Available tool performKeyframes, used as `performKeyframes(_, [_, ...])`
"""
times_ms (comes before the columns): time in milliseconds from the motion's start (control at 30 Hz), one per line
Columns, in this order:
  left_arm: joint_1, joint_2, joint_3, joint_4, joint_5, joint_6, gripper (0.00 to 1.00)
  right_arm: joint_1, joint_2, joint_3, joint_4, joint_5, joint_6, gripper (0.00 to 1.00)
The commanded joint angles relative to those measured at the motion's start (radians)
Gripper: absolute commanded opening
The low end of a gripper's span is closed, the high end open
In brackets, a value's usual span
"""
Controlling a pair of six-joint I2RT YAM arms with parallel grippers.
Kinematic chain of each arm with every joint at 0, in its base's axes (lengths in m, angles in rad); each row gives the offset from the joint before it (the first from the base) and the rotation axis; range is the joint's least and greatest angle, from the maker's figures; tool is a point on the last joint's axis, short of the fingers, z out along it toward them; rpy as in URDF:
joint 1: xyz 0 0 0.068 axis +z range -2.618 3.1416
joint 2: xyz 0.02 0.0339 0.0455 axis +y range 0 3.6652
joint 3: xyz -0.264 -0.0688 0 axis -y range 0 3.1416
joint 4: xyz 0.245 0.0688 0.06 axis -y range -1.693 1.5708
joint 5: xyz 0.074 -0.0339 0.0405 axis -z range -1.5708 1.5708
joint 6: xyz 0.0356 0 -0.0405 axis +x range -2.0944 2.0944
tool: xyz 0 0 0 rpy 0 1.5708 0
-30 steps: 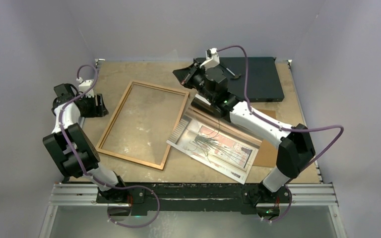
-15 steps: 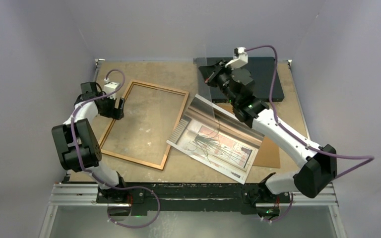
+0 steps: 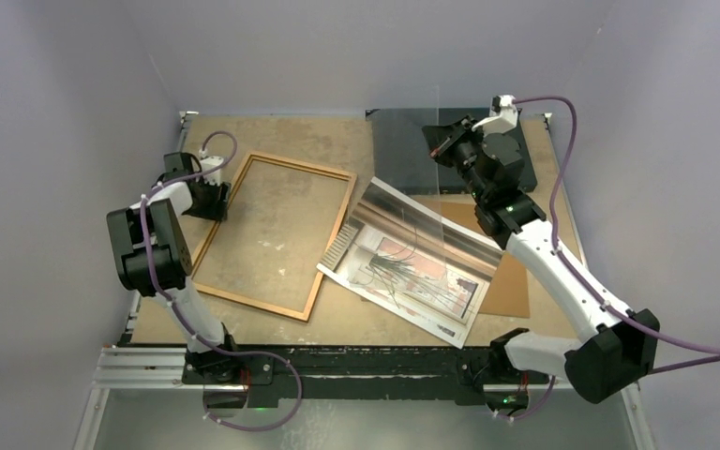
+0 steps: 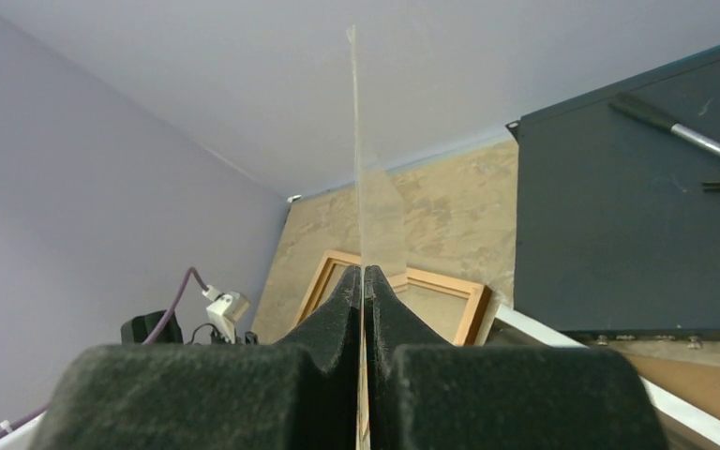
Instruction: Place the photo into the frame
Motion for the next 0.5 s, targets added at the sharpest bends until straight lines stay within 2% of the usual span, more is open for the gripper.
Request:
performKeyframes(0, [-0.004,0.042,0.05,-0.01,-0.023,-0.09,0.53,-0.029,-0.034,0.028,0.017,-0.024,-0.013,0.0])
performKeyframes(133, [-0.003,0.044,0.035,-0.007,-0.054,-0.154,0.44,-0.061,-0.054,0.037,-0.014,-0.006,-0.053,0.0])
performKeyframes(367, [0.014,0.03,-0.021,-0.037,-0.085,-0.286,0.2,-0.088,-0.084,0.049,-0.043,0.012,-0.084,0.0])
performKeyframes(467, [0.031,0.026,-0.037,-0.062,-0.055,-0.334,0.15,-0.088,-0.072,0.071,-0.054,0.001,-0.08,0.0])
